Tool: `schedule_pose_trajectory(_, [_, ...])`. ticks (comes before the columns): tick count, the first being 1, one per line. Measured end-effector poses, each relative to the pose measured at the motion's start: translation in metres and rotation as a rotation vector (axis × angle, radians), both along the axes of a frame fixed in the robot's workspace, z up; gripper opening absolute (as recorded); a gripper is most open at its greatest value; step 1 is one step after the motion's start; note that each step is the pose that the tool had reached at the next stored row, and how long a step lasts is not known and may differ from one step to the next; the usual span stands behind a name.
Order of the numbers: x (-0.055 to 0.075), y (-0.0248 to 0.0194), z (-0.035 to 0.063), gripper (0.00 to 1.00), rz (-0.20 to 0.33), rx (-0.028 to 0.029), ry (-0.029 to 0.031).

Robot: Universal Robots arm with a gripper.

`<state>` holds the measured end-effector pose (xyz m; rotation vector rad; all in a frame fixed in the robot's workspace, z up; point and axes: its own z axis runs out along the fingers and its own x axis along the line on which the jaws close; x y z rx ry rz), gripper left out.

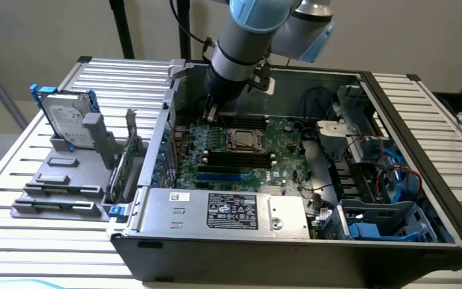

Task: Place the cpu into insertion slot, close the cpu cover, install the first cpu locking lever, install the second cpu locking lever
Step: 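Install the first cpu locking lever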

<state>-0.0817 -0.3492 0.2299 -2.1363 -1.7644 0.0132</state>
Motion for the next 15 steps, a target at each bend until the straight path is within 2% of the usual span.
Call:
schedule_pose_trajectory(2, [-0.0005, 0.0000, 0.0003, 0.11, -0.020, 0.0093, 0.0007])
schedule_pose_trajectory(3, [-0.0006, 0.0000, 0.0003, 0.11, -0.031, 0.0116, 0.0010])
schedule_pose_trajectory(12, [-0.0009, 0.0000, 0.0003, 0.11, -0.155, 0.0182, 0.0013])
schedule_pose_trajectory(13, [-0.0010, 0.0000, 0.0003, 0.11, -0.166, 0.0206, 0.0016])
schedule_pose_trajectory(15, [-0.0014, 0.0000, 0.0010, 0.11, -0.185, 0.0293, 0.0034])
